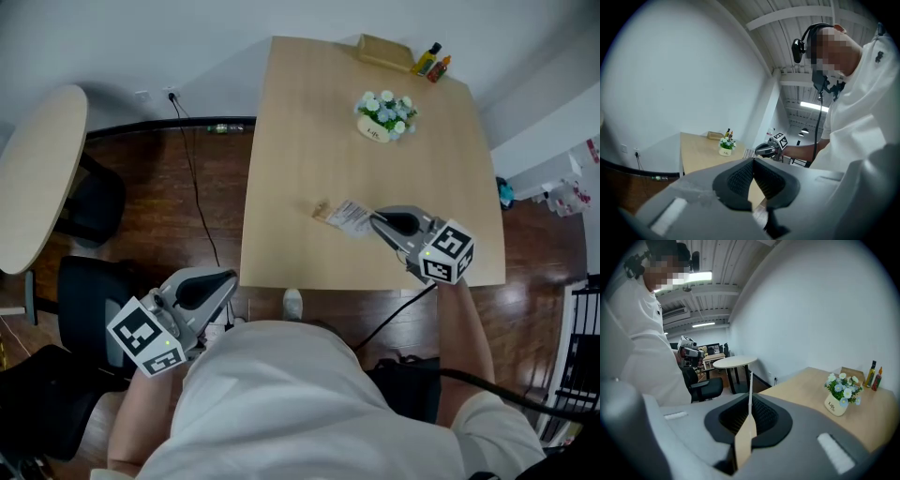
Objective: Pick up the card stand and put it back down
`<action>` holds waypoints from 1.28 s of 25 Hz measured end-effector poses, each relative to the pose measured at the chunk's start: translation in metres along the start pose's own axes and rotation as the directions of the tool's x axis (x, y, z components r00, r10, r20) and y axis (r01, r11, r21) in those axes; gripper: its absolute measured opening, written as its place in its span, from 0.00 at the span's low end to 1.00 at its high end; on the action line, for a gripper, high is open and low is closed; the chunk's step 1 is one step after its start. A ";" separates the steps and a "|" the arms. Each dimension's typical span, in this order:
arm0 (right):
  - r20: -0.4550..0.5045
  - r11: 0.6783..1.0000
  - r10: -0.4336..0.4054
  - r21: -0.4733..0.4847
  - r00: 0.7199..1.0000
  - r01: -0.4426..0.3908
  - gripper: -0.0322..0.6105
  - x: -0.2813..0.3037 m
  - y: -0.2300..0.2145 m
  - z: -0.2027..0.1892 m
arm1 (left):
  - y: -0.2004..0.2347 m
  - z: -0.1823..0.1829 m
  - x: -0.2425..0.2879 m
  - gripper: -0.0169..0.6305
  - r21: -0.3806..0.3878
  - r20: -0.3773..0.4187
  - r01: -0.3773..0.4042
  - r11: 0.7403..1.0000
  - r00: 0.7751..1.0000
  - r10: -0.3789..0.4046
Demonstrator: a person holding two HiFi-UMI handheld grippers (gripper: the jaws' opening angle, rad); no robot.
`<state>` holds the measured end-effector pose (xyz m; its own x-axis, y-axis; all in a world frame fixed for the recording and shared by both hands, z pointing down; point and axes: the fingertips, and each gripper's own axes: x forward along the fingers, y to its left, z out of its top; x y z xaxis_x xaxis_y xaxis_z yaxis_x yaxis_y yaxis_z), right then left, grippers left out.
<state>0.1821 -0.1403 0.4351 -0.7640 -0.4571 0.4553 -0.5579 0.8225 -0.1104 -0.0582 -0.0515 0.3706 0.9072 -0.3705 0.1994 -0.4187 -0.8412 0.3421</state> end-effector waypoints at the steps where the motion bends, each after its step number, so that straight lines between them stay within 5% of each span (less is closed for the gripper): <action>1: 0.000 1.000 0.003 -0.001 1.000 -0.003 0.08 0.002 -0.007 -0.002 | 0.000 0.001 0.004 0.01 -0.006 -0.001 -0.006 1.000 1.000 0.006; 32: -0.030 0.991 0.125 -0.034 0.992 -0.126 0.08 0.055 -0.061 -0.042 | 0.010 0.008 0.061 0.01 -0.039 -0.045 -0.103 0.994 0.994 0.101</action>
<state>0.1874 -0.2016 0.5040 -0.8176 -0.3408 0.4641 -0.4461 0.8845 -0.1363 -0.0067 -0.0860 0.3791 0.8572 -0.4358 0.2742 -0.5114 -0.7824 0.3554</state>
